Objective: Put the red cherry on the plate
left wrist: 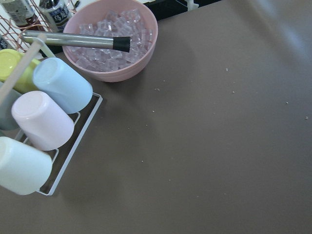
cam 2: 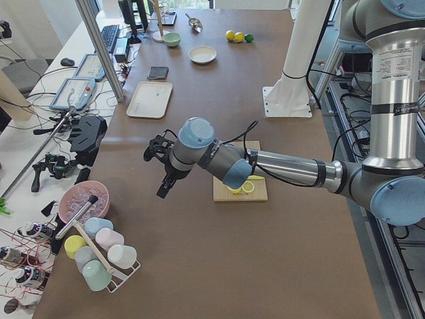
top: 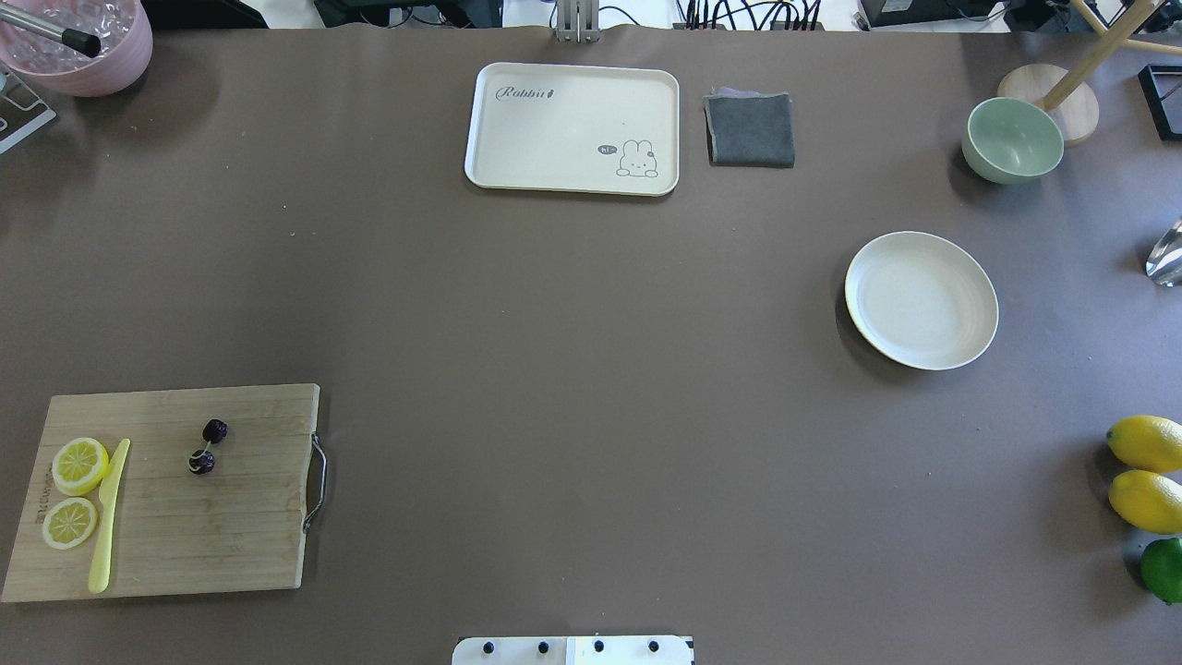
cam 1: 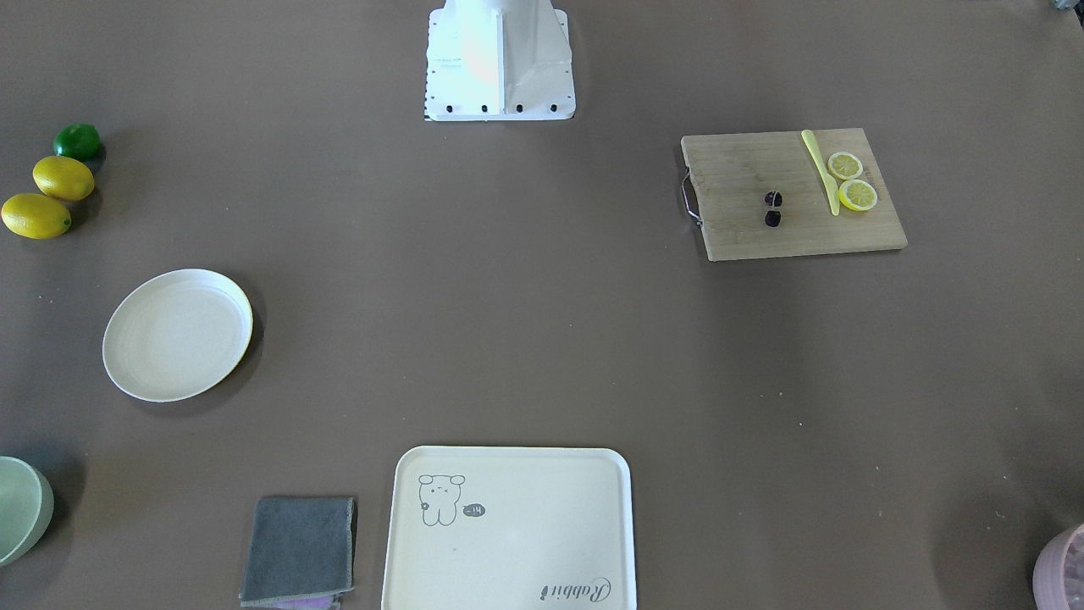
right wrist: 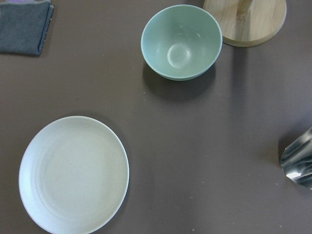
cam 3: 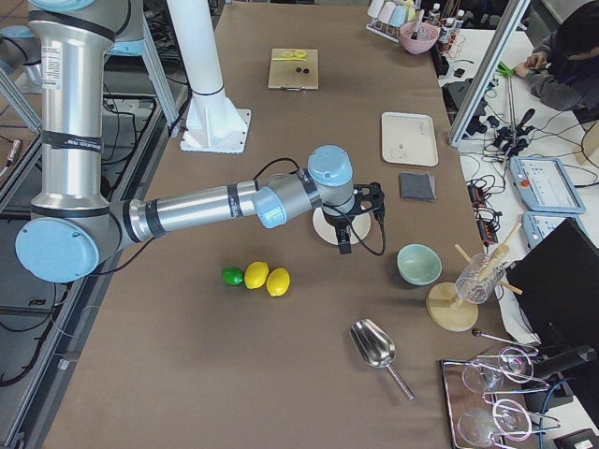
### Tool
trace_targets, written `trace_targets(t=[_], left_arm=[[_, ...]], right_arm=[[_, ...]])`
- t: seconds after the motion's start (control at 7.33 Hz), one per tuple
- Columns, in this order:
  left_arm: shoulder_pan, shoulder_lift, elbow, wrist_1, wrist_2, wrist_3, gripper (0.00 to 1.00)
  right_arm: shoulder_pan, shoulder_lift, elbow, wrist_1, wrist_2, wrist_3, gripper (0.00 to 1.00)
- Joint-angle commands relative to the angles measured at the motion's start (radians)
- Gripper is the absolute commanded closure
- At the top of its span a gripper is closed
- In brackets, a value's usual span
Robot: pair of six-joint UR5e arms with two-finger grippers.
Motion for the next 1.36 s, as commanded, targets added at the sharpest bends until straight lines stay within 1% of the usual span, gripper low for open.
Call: trace_targets(t=[0.0,0.14,0.27,0.41,0.55,0.68,0.82,0.95,1.09,1.23], left_arm=[[0.03,-0.001,0.003,-0.03,-0.021,-0.062,0.01],[0.03,-0.001,0.002,-0.031,-0.021,-0.062,0.01],[0.03,0.0,0.003,-0.031,-0.021,-0.062,0.01],[0.03,0.0,0.003,-0.031,-0.019,-0.062,0.01],[0.03,0.002,0.003,-0.037,-0.019,-0.062,0.01],[0.03,0.002,0.003,-0.037,-0.019,-0.062,0.01],[0.03,0.004,0.003,-0.037,-0.021,-0.062,0.01],[0.031,0.005,0.003,-0.037,-0.019,-0.062,0.01],[0.03,0.005,0.003,-0.037,-0.019,-0.062,0.01],[0.03,0.005,0.003,-0.037,-0.021,-0.062,0.01]], right_arm=[[-0.205,0.005,-0.092,0.234,-0.158,0.302,0.04],[-0.256,0.011,-0.193,0.402,-0.178,0.396,0.07],[-0.31,0.043,-0.3,0.535,-0.23,0.479,0.08],[-0.38,0.065,-0.371,0.628,-0.296,0.552,0.1],[-0.411,0.078,-0.408,0.673,-0.318,0.585,0.12],[-0.414,0.079,-0.396,0.677,-0.316,0.622,0.18],[-0.416,0.075,-0.378,0.678,-0.316,0.66,0.39],[-0.424,0.072,-0.376,0.68,-0.321,0.677,0.8],[-0.43,0.066,-0.376,0.682,-0.335,0.677,0.89],[-0.436,0.06,-0.376,0.682,-0.347,0.676,0.89]])
